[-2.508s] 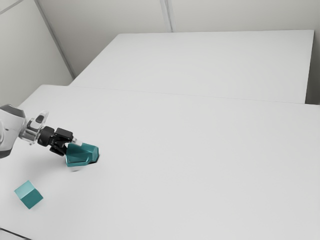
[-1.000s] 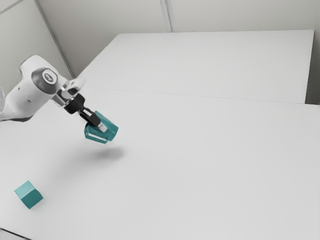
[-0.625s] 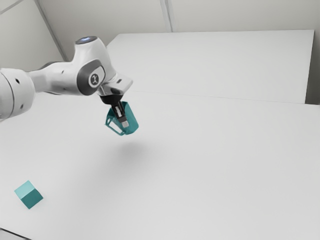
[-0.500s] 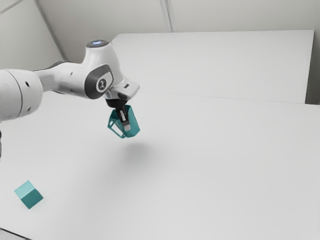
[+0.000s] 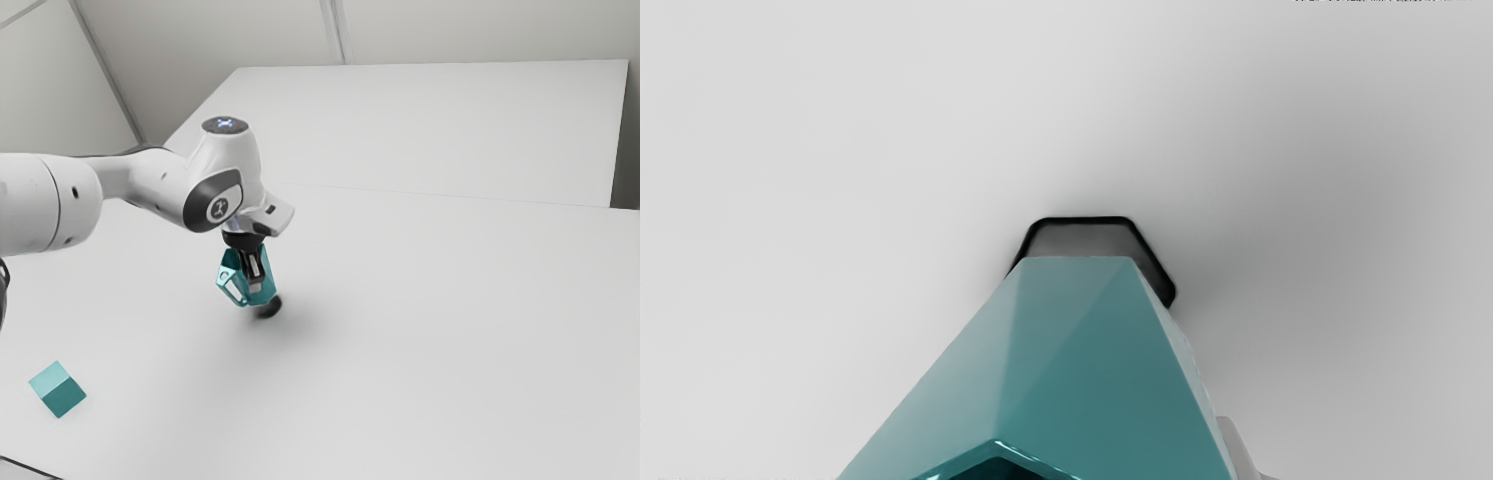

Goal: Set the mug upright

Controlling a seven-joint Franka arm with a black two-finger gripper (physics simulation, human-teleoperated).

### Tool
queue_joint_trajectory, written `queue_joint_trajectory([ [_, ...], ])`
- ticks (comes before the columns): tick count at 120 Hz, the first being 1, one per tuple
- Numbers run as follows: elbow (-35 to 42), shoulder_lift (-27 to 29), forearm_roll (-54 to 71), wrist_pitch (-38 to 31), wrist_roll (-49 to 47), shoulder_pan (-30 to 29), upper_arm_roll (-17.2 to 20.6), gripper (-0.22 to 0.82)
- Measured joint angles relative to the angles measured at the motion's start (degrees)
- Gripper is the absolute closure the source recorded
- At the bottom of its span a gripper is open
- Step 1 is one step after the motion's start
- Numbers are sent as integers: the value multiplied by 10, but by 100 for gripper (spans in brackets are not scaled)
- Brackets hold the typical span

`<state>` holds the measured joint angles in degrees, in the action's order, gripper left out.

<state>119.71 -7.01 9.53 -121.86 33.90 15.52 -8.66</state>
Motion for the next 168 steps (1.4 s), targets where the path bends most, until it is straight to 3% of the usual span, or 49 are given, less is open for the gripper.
queue_joint_trajectory([
  [69, 5, -40, 5, -46, -54, 11, 0, 79],
  [122, 4, -40, -2, -49, -63, 11, 0, 51],
  [168, -5, -32, -5, -48, -66, 10, 0, 44],
])
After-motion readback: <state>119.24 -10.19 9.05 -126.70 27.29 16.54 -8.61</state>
